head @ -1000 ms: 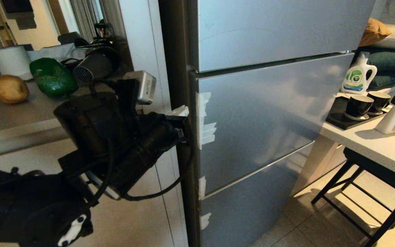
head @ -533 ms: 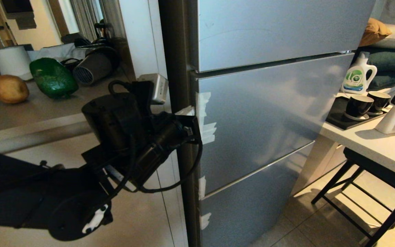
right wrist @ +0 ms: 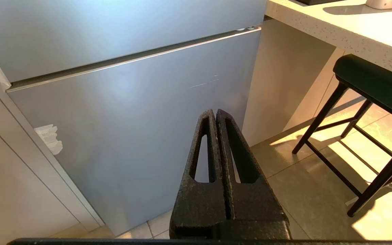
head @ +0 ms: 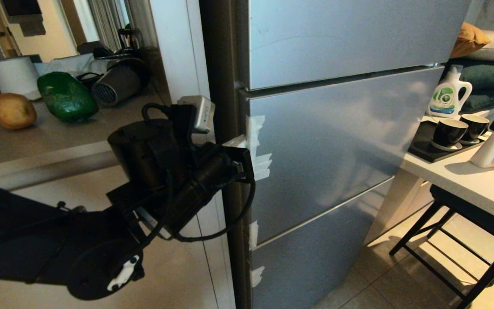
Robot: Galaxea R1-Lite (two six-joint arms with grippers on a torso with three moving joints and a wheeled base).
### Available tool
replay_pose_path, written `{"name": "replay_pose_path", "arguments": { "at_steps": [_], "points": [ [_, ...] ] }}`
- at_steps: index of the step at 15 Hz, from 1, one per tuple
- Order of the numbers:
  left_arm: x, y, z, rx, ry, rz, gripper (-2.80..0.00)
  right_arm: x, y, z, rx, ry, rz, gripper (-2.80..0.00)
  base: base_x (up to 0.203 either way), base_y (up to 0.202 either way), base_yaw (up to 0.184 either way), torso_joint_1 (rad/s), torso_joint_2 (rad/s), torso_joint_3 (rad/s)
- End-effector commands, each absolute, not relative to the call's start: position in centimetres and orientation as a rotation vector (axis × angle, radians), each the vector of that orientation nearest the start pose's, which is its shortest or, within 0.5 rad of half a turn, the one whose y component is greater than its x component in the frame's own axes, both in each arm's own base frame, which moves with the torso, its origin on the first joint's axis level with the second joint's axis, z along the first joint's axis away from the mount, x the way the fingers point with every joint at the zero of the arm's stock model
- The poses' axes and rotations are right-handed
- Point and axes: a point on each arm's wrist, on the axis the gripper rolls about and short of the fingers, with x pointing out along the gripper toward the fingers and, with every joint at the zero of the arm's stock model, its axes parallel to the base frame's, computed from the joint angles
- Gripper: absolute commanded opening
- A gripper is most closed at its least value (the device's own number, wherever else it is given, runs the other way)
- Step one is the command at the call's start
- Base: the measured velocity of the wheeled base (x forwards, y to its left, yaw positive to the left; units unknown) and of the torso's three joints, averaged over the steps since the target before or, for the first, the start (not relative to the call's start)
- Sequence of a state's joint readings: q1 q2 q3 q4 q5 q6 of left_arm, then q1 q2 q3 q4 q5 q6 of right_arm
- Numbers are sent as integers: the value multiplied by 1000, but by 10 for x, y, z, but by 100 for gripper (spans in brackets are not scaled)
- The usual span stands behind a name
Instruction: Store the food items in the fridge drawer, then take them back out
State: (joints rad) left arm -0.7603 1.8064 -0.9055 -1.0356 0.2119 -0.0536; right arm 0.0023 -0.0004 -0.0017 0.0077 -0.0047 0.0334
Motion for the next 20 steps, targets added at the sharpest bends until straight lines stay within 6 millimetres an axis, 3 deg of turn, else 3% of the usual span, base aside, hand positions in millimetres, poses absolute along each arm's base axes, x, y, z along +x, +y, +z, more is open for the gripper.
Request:
{"name": "replay_pose_path", "arguments": {
  "at_steps": [1,11,20],
  "points": [
    [240,-235,213,-112,-99,-627,-280,-23,0,75,34,6,-2,-280,0,0,0,0,0,0],
    [224,-247,206,-83,-91,-813,-280,-23,0,75,32,6,-2,-280,0,0,0,0,0,0],
    [198,-251,198,-60,-51,-1123,-280,-23,0,75,32,6,-3,-280,0,0,0,0,0,0]
  ]
}}
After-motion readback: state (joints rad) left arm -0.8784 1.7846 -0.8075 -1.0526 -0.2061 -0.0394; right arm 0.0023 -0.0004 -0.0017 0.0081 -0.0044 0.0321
